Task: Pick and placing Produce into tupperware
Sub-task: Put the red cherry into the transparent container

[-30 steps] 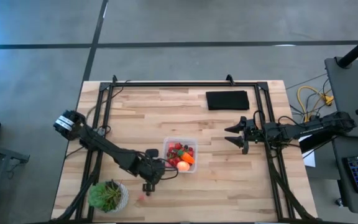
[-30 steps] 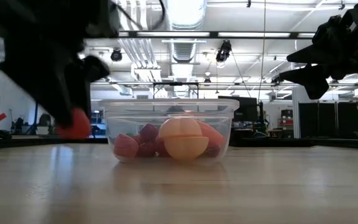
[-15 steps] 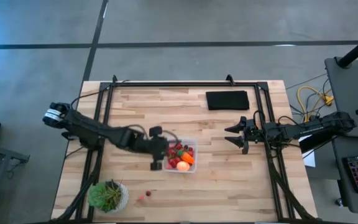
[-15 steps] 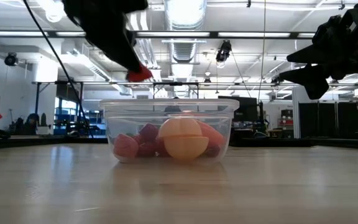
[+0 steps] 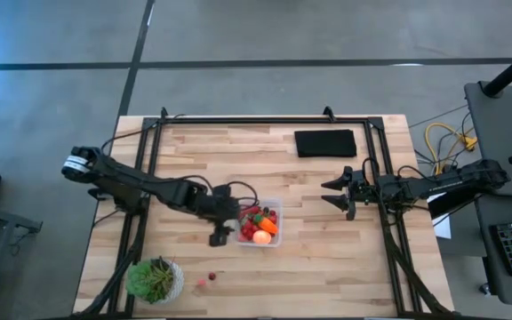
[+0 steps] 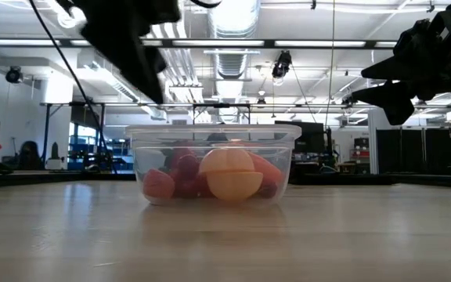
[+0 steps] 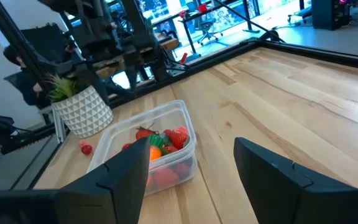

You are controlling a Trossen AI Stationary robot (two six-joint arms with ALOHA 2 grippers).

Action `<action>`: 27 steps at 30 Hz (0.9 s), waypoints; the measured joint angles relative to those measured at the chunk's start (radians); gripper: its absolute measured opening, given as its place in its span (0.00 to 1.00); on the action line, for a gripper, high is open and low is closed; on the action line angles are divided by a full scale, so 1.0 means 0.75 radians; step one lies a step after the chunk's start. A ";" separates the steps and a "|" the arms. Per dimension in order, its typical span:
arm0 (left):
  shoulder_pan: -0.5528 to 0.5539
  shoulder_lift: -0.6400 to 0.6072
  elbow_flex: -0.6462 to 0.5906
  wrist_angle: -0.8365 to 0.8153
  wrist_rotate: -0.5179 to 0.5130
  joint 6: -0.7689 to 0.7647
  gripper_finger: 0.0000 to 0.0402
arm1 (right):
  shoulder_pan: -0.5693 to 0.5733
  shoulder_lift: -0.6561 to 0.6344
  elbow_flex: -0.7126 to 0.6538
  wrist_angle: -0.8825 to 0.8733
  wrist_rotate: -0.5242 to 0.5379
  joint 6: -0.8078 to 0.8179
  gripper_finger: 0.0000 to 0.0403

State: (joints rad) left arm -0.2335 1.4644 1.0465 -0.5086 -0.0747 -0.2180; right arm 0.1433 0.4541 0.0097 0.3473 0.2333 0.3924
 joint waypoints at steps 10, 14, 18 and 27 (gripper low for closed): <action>-0.266 -0.085 -0.026 -0.175 0.120 -0.330 0.56 | 0.000 0.000 0.000 0.000 0.000 0.000 0.56; -0.387 -0.042 -0.011 -0.186 0.130 -0.619 0.56 | 0.000 0.000 0.000 0.000 0.000 0.000 0.56; -0.442 0.009 -0.008 -0.186 0.205 -0.963 0.56 | 0.000 0.000 0.000 0.000 0.000 0.000 0.56; -0.529 0.133 0.005 -0.045 0.217 -1.020 0.56 | 0.000 0.000 0.000 0.000 0.000 0.000 0.56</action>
State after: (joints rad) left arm -0.6301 1.5643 1.0504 -0.5426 0.0883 -0.9828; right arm 0.1436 0.4541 0.0097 0.3473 0.2333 0.3925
